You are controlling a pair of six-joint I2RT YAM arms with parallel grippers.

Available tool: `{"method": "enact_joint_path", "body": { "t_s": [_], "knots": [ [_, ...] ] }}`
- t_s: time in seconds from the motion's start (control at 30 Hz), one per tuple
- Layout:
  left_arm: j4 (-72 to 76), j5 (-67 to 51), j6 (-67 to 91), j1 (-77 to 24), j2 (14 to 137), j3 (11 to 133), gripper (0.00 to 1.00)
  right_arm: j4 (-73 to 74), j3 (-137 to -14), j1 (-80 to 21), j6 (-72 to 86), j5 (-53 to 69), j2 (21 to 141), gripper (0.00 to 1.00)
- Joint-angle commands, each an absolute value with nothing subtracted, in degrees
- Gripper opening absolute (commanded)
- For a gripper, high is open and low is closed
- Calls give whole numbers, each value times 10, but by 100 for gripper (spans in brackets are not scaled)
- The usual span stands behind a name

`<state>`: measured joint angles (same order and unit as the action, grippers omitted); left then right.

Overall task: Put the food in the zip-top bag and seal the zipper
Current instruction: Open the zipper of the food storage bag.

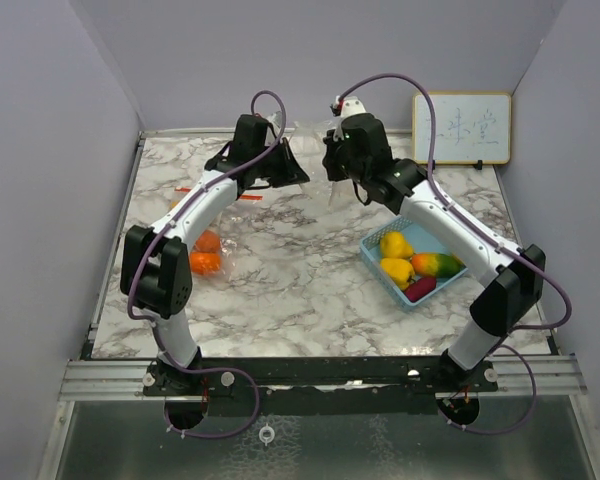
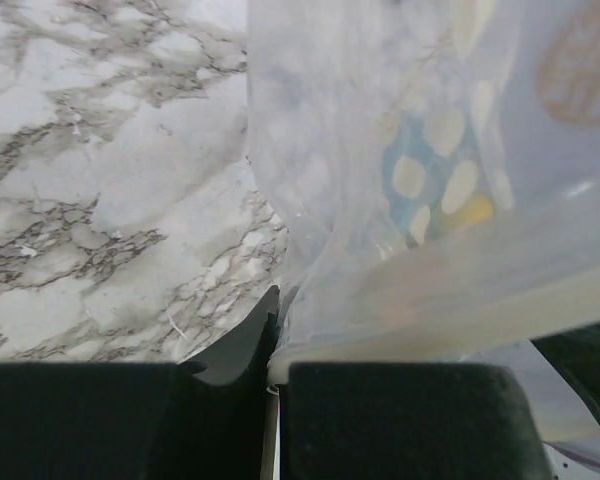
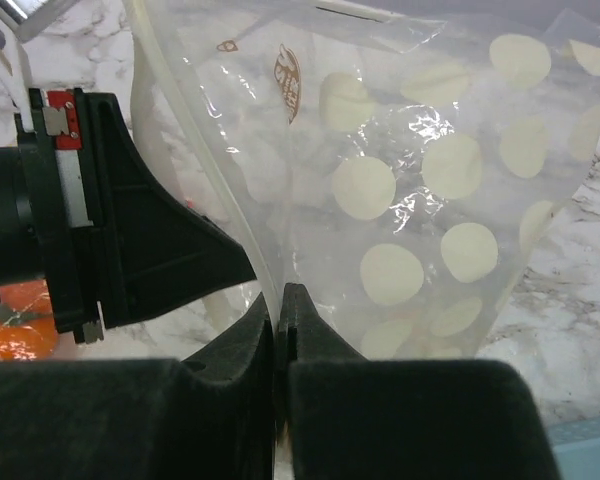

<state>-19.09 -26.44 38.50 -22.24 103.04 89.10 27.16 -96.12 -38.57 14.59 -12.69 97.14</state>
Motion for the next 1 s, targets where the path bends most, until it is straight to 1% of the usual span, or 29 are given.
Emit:
{"method": "enact_joint_path", "body": {
  "t_s": [0.0,0.07,0.2,0.27,0.3,0.37,0.43,0.53,0.57,0.63,0.67,0.7,0.77,0.8,0.9,0.97],
  "knots": [
    [-206,-178,335,-219,977,914,0,272,-923,-380,177,-184,918,2],
    [-265,-168,297,-212,975,948,0,283,-898,-362,186,-211,908,2],
    [-422,-197,202,-197,990,1051,0,290,-823,-314,222,-251,884,2],
    [-507,-189,157,-196,1001,1103,0,281,-786,-286,234,-247,874,2],
    [-531,-171,141,-196,993,1109,0,280,-773,-274,237,-243,873,2],
    [-531,-137,128,-194,961,1071,0,286,-758,-263,239,-244,877,2],
    [-539,-133,120,-191,949,1052,0,286,-749,-261,245,-225,877,2],
    [-515,-204,128,-192,949,1029,0,243,-732,-261,236,-137,864,3],
    [-502,-230,135,-194,955,1023,0,229,-731,-261,232,-105,860,7],
    [-485,-241,142,-209,967,1018,0,220,-741,-261,227,-55,856,23],
    [-483,-230,140,-221,983,1019,0,221,-752,-261,223,-37,856,32],
    [-483,-217,137,-233,997,1023,0,227,-763,-261,220,-25,857,47],
    [-484,-206,136,-250,1020,1032,0,243,-788,-261,213,-8,857,68],
    [-483,-207,138,-255,1032,1036,0,256,-807,-261,208,-2,860,75],
    [-485,-208,142,-267,1060,1056,0,307,-854,-261,198,-12,863,84],
    [-493,-203,141,-270,1077,1076,0,329,-861,-261,199,-52,847,99]
  ]
}}
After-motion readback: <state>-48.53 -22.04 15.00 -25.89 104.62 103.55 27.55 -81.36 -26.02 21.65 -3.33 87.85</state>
